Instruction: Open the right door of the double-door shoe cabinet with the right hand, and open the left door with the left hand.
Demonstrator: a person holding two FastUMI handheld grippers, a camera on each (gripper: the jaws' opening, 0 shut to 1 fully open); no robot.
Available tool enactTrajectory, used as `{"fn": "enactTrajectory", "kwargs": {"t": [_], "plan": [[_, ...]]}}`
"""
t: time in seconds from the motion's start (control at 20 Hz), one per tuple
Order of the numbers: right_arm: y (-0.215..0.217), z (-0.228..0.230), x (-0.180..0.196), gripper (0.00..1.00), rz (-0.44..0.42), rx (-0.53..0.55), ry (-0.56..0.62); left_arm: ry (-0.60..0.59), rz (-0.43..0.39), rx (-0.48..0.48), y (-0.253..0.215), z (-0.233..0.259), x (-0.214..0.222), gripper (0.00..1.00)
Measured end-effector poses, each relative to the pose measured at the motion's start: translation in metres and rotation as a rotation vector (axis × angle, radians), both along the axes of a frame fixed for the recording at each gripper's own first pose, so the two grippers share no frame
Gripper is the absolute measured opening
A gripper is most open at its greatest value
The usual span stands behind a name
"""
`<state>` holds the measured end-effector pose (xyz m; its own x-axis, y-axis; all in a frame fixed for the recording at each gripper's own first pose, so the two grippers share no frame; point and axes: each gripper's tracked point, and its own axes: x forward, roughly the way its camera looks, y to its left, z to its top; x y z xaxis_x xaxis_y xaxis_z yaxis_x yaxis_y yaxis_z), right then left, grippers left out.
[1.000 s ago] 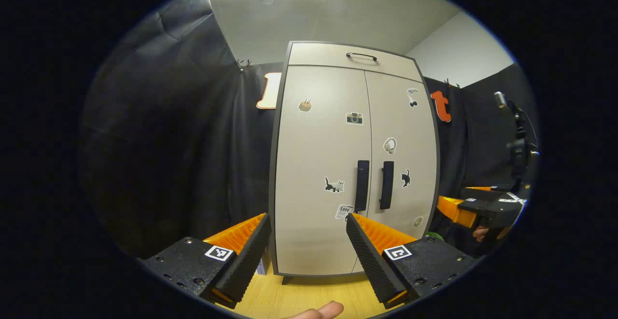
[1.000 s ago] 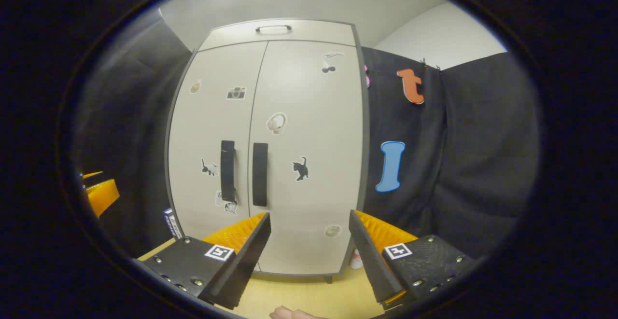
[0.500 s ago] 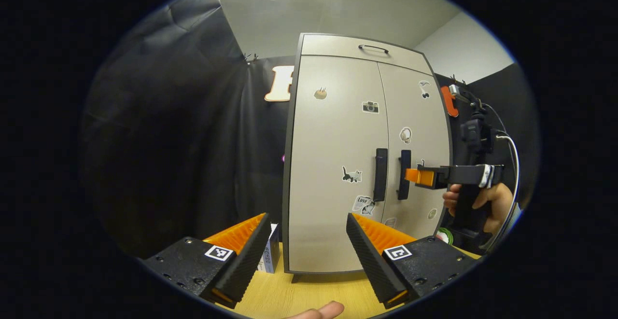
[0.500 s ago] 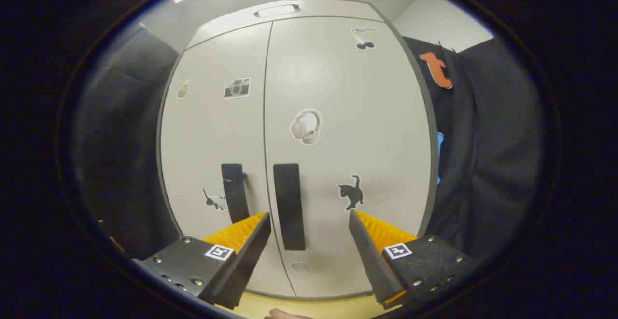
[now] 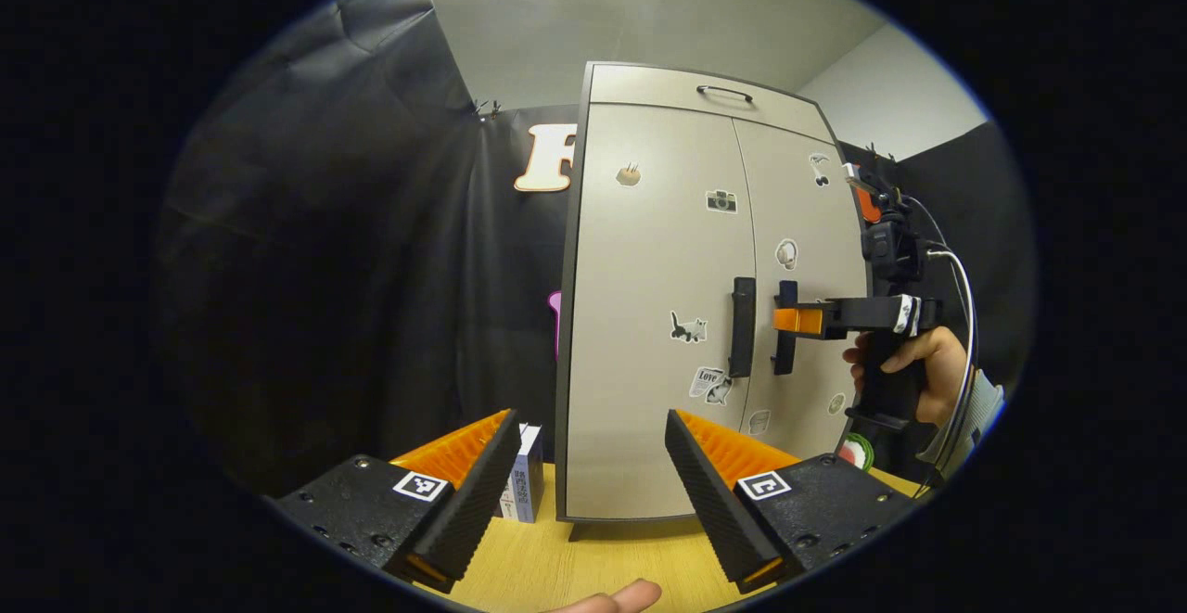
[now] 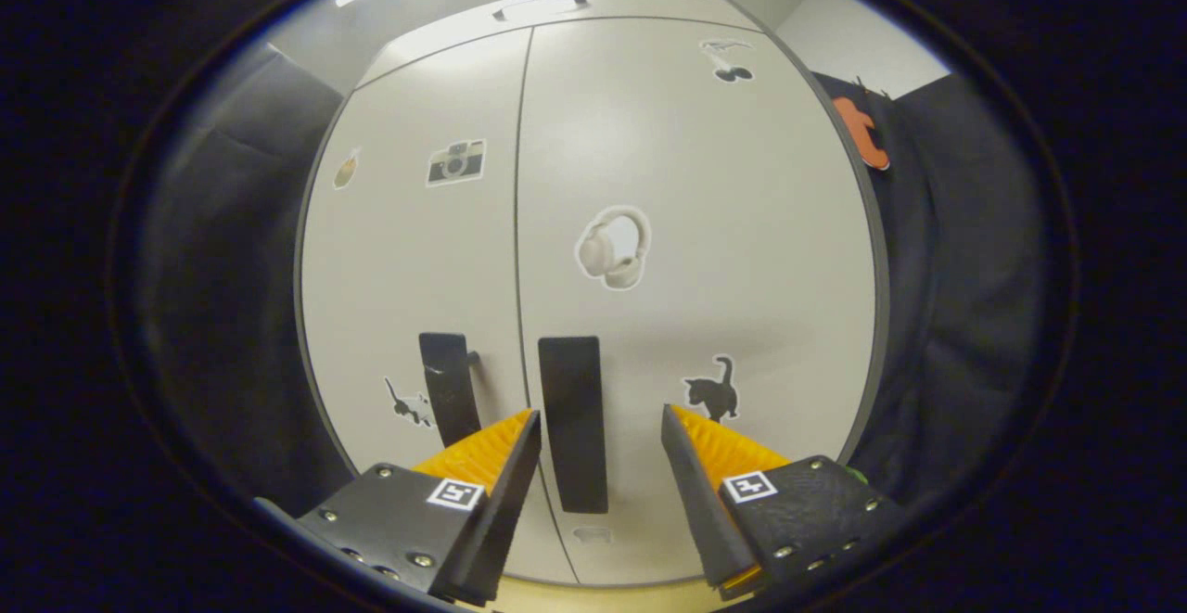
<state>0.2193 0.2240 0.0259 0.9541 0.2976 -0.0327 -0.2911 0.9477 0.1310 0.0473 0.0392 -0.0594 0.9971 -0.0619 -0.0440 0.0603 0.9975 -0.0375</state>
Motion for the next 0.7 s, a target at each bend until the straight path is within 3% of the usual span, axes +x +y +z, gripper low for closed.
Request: {"fn": "enactTrajectory", "kwargs": {"t": [0.05, 0.15, 0.2, 0.3, 0.6, 0.65, 0.7], "plan": [[0.002, -0.004, 0.003, 0.72, -0.007, -0.020, 0.005, 0.003, -0.005, 0.000, -0.001, -0.002, 0.000, 0.98], [0.004, -0.009, 0.012, 0.72, -0.021, -0.020, 0.022, 0.008, -0.010, 0.009, -0.003, -0.006, -0.001, 0.98], [0.004, -0.012, 0.016, 0.79, -0.027, -0.009, 0.039, 0.014, -0.009, 0.014, -0.002, -0.009, -0.001, 0.98], [0.005, -0.011, 0.022, 0.62, -0.033, 0.018, 0.038, 0.024, -0.013, 0.019, -0.003, -0.014, -0.001, 0.98], [0.006, -0.012, 0.020, 0.53, -0.007, -0.050, 0.038, 0.061, 0.004, 0.002, 0.003, -0.022, 0.002, 0.98], [0.017, -0.017, 0.022, 0.53, 0.040, -0.033, 0.052, 0.067, 0.008, -0.002, 0.004, -0.022, 0.002, 0.98], [0.015, -0.015, 0.023, 0.25, 0.040, -0.010, 0.047, 0.071, 0.011, -0.004, 0.004, -0.022, 0.000, 0.98]]}}
